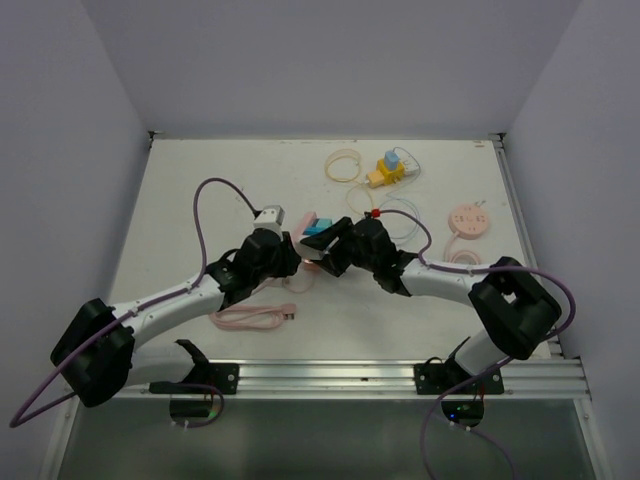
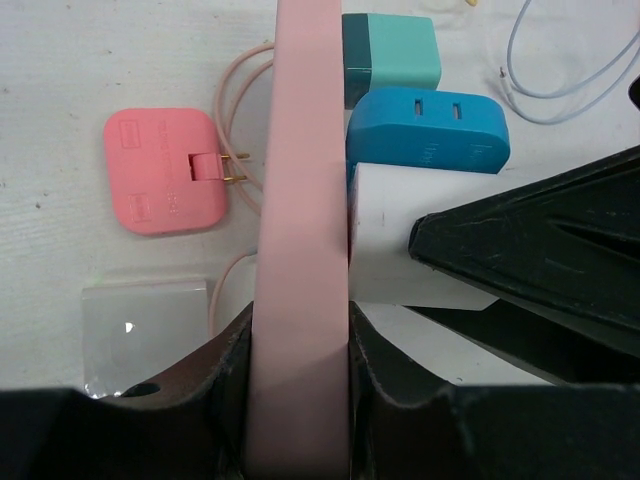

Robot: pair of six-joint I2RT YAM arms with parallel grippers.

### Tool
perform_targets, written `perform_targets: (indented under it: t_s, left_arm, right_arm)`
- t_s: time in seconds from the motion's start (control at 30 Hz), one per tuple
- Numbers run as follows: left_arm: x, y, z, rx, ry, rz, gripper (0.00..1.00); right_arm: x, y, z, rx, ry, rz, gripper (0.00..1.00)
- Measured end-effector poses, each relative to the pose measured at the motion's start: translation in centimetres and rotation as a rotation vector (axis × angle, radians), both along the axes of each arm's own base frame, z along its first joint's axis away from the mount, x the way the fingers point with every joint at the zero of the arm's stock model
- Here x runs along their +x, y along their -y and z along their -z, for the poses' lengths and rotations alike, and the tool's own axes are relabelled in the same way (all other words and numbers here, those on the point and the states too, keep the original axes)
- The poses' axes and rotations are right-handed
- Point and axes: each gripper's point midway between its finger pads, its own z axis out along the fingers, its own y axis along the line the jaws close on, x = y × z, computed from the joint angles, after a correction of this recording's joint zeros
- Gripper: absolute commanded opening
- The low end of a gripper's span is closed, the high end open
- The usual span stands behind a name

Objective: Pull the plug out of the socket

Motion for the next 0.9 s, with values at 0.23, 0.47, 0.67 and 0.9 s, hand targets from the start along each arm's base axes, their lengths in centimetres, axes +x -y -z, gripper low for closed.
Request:
perform_targets:
  t_s: [0.23, 0.47, 0.67, 0.9]
  left_arm:
    - [-0.1, 0.3, -0.2, -0.015, 0.001, -0.016, 0.0]
    - [-0.1, 1.0, -0.7, -0.031, 0.019, 0.011, 0.0]
    - [3.1, -4.6, -0.9, 0.152, 0.119, -0.181, 0.0]
    - [3.6, -6.4, -1.7, 0.266, 0.18, -0.185, 0.0]
  right_arm:
    - [-0.3, 0.4, -0.3, 0.01, 0.006, 0.006, 0.0]
    - [-0.5, 1.6, -0.8, 0.039, 0.001, 0.016, 0.0]
    - [0.3, 6.0, -1.1, 0.013, -0.04, 0.084, 0.0]
    - [0.1, 7.5, -0.4, -0.077, -0.065, 0.051, 0.0]
